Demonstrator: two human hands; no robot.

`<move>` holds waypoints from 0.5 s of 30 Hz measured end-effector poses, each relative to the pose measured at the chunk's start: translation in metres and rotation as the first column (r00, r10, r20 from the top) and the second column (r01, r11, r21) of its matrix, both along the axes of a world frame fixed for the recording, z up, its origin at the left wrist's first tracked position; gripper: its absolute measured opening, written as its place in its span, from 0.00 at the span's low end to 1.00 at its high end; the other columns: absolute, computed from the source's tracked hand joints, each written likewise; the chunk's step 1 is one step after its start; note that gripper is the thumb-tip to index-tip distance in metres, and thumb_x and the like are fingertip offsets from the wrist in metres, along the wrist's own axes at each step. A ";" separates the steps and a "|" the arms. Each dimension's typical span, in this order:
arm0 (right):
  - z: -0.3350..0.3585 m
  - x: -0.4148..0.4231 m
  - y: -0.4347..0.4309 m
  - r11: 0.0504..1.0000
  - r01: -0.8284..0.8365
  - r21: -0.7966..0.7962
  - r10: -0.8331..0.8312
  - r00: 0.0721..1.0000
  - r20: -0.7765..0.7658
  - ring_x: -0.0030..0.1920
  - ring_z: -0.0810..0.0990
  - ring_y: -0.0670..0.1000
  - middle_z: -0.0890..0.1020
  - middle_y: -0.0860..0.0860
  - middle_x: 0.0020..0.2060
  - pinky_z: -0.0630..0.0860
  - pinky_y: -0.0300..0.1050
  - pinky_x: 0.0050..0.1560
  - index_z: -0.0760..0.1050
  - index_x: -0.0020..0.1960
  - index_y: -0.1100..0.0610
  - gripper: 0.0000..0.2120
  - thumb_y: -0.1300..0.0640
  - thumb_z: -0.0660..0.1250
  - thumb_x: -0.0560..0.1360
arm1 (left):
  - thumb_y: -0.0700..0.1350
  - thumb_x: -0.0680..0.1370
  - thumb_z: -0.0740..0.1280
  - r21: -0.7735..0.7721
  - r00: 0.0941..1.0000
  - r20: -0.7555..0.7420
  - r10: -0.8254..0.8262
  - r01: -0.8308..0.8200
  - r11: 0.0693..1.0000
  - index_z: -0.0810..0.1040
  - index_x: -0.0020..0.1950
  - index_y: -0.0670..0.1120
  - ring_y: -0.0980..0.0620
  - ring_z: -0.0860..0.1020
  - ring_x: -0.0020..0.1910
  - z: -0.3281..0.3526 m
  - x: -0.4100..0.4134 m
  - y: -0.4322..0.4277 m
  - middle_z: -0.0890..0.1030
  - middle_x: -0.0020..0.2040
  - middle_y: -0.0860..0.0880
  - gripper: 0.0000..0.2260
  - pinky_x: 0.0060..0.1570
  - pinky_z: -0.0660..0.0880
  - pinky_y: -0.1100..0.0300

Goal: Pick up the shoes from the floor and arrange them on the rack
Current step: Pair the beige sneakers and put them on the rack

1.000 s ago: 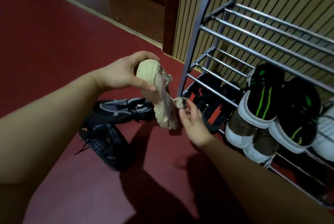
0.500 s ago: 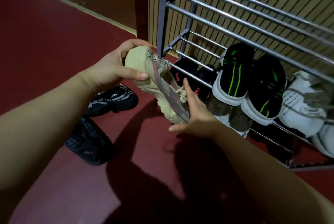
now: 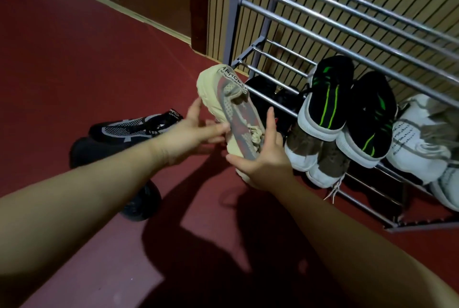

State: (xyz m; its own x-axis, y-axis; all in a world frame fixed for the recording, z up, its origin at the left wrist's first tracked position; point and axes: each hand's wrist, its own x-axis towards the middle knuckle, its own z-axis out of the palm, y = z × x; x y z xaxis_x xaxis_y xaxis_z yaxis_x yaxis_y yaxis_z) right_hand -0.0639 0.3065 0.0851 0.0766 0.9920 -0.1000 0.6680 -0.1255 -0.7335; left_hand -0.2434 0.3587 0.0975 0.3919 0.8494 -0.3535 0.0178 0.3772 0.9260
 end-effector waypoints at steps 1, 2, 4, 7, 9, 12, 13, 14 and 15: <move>-0.001 -0.005 -0.002 1.000 -0.002 0.003 0.002 0.999 0.033 0.65 0.69 0.52 0.62 0.52 0.68 0.70 0.48 0.62 0.33 0.74 0.37 0.59 0.40 0.76 0.62 | 0.44 0.72 0.72 0.033 1.000 -0.008 -0.004 0.004 0.999 0.50 0.74 0.56 0.49 0.79 0.56 -0.004 0.007 -0.008 0.77 0.58 0.48 0.39 0.54 0.78 0.48; -0.002 -0.010 -0.002 1.000 -0.022 -0.020 0.023 0.999 0.042 0.66 0.67 0.53 0.62 0.52 0.67 0.68 0.50 0.64 0.32 0.73 0.38 0.59 0.39 0.76 0.62 | 0.41 0.73 0.70 0.065 0.999 0.009 0.034 -0.035 0.997 0.51 0.73 0.53 0.49 0.79 0.58 -0.007 0.014 -0.012 0.77 0.59 0.48 0.36 0.53 0.79 0.50; -0.004 -0.014 -0.001 0.990 -0.077 -0.115 0.072 0.996 -0.050 0.68 0.63 0.53 0.59 0.52 0.69 0.65 0.50 0.67 0.31 0.73 0.37 0.59 0.41 0.76 0.63 | 0.36 0.75 0.69 0.064 0.987 0.080 0.140 -0.145 0.987 0.54 0.71 0.50 0.48 0.79 0.58 -0.011 0.017 -0.012 0.77 0.61 0.46 0.32 0.51 0.79 0.52; -0.007 -0.005 0.006 0.986 -0.079 -0.148 0.022 0.937 -0.349 0.60 0.73 0.48 0.67 0.54 0.66 0.69 0.40 0.59 0.33 0.74 0.41 0.50 0.50 0.71 0.72 | 0.35 0.74 0.69 0.077 0.991 0.121 0.065 -0.075 0.994 0.53 0.73 0.53 0.48 0.81 0.53 -0.010 0.002 -0.005 0.80 0.57 0.44 0.35 0.41 0.80 0.56; -0.010 0.008 0.007 0.993 -0.081 -0.083 0.037 0.901 -0.431 0.48 0.78 0.44 0.73 0.53 0.61 0.72 0.38 0.51 0.34 0.74 0.40 0.43 0.53 0.65 0.77 | 0.34 0.75 0.67 0.106 0.993 0.109 -0.048 0.037 0.994 0.52 0.74 0.55 0.50 0.82 0.48 -0.008 -0.010 -0.006 0.81 0.53 0.44 0.36 0.36 0.77 0.60; -0.013 0.014 -0.004 0.967 -0.245 -0.063 0.193 0.874 -0.445 0.62 0.77 0.47 0.69 0.47 0.69 0.75 0.42 0.59 0.34 0.69 0.31 0.45 0.51 0.68 0.74 | 0.37 0.73 0.67 0.118 0.983 0.108 -0.148 0.135 0.984 0.49 0.75 0.58 0.45 0.81 0.53 -0.009 -0.011 -0.011 0.82 0.54 0.44 0.39 0.43 0.79 0.53; -0.014 0.013 -0.007 0.959 -0.279 -0.053 0.229 0.869 -0.439 0.69 0.70 0.47 0.65 0.47 0.72 0.72 0.44 0.65 0.34 0.69 0.31 0.47 0.52 0.70 0.73 | 0.38 0.73 0.69 0.108 0.983 0.102 -0.150 0.139 0.984 0.45 0.76 0.59 0.45 0.80 0.55 -0.011 -0.008 -0.011 0.82 0.56 0.45 0.43 0.45 0.79 0.52; -0.014 0.011 -0.010 0.955 -0.293 -0.036 0.245 0.855 -0.456 0.72 0.65 0.45 0.62 0.46 0.74 0.69 0.45 0.68 0.34 0.70 0.33 0.48 0.53 0.71 0.73 | 0.39 0.73 0.70 0.095 0.986 0.097 -0.137 0.128 0.987 0.39 0.76 0.60 0.46 0.80 0.57 -0.012 -0.005 -0.011 0.81 0.57 0.46 0.46 0.48 0.79 0.52; -0.015 0.009 -0.012 0.961 -0.276 -0.035 0.223 0.839 -0.496 0.72 0.64 0.44 0.61 0.46 0.75 0.68 0.44 0.69 0.34 0.71 0.35 0.49 0.56 0.71 0.72 | 0.41 0.74 0.69 0.087 0.989 0.089 -0.116 0.108 0.990 0.34 0.74 0.61 0.48 0.79 0.58 -0.014 -0.002 -0.012 0.81 0.59 0.47 0.48 0.50 0.79 0.52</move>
